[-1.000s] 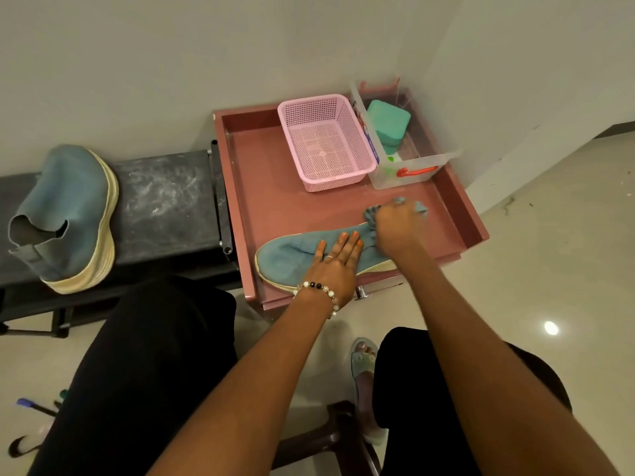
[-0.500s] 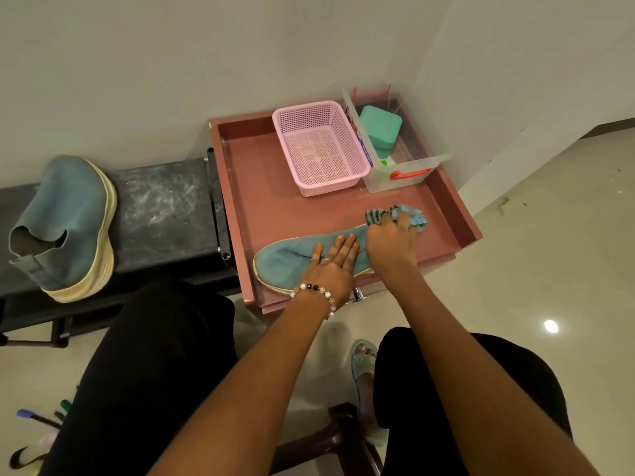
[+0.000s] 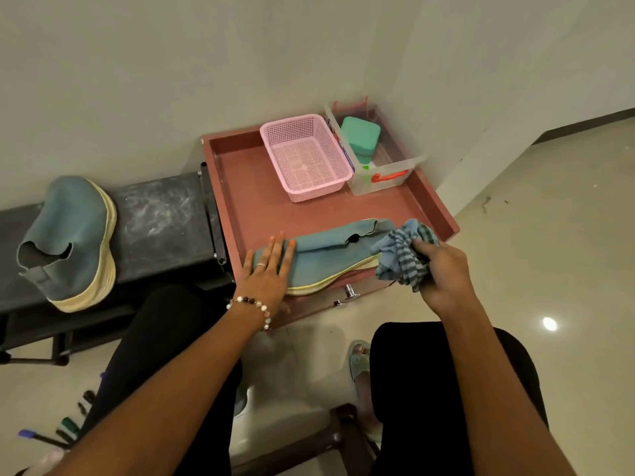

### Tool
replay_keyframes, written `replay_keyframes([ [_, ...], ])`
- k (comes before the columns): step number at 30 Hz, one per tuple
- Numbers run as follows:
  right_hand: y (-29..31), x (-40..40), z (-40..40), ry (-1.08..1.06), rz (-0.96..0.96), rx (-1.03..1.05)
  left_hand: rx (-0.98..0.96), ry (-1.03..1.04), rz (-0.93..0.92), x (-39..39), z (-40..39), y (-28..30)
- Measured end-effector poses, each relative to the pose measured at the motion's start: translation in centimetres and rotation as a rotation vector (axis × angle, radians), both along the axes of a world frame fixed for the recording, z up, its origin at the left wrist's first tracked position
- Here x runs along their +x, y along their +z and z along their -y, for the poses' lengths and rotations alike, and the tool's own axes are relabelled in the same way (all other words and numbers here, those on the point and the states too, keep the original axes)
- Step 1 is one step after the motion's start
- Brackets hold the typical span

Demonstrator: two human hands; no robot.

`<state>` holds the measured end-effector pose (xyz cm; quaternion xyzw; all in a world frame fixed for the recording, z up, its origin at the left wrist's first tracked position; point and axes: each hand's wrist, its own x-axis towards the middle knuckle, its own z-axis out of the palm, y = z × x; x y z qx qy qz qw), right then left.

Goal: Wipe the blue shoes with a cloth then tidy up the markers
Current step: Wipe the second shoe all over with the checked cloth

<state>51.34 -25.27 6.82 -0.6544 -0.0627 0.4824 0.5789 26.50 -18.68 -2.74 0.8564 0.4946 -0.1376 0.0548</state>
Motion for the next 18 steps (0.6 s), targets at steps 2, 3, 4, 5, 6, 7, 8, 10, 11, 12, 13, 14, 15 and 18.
replay_keyframes([
  [2, -0.5, -0.1, 0.0, -0.082, -0.091, -0.008, 0.062, -0.017, -0.037, 0.0, -0.2, -0.2],
  [3, -0.8, -0.3, 0.2, -0.123, -0.104, -0.03, 0.074, -0.03, -0.042, 0.2, -0.2, -0.2],
  [4, -0.8, -0.6, 0.2, -0.167, -0.107, -0.048, 0.072, -0.041, -0.046, 0.4, -0.2, -0.1],
  [5, -0.9, -0.8, 0.2, -0.198, -0.096, -0.058, 0.061, -0.055, -0.057, 0.5, -0.1, -0.1],
  [6, -0.9, -1.0, 0.1, -0.22, -0.074, -0.064, 0.048, -0.072, -0.071, 0.5, -0.1, 0.0],
  [7, -0.9, -1.1, -0.1, -0.24, -0.037, -0.065, 0.03, -0.09, -0.079, 0.5, -0.2, 0.1],
  [8, -0.9, -1.2, -0.2, -0.24, 0.018, -0.055, 0.008, -0.109, -0.078, 0.4, -0.4, 0.3],
  [10, -1.2, -1.2, -0.5, -0.188, 0.202, -0.047, -0.044, -0.147, -0.041, 0.5, -1.2, 1.0],
  [11, -1.2, -1.2, -0.6, -0.156, 0.337, -0.052, -0.07, -0.157, 0.002, 0.5, -1.7, 1.5],
  [12, -1.1, -1.3, -0.6, -0.119, 0.488, -0.05, -0.096, -0.156, 0.056, 0.4, -2.1, 1.8],
  [13, -1.0, -1.4, -0.6, -0.071, 0.654, -0.036, -0.124, -0.145, 0.122, 0.1, -2.5, 2.1],
  [14, -0.7, -1.6, -0.6, -0.008, 0.818, 0.009, -0.158, -0.122, 0.197, -0.3, -2.7, 2.4],
  [15, -0.5, -1.8, -0.7, 0.068, 0.982, 0.073, -0.199, -0.098, 0.273, -0.7, -2.8, 2.6],
  [18, -1.5, -3.1, -1.8, 0.334, 1.335, 0.217, -0.308, -0.088, 0.382, -1.4, -2.9, 3.4],
])
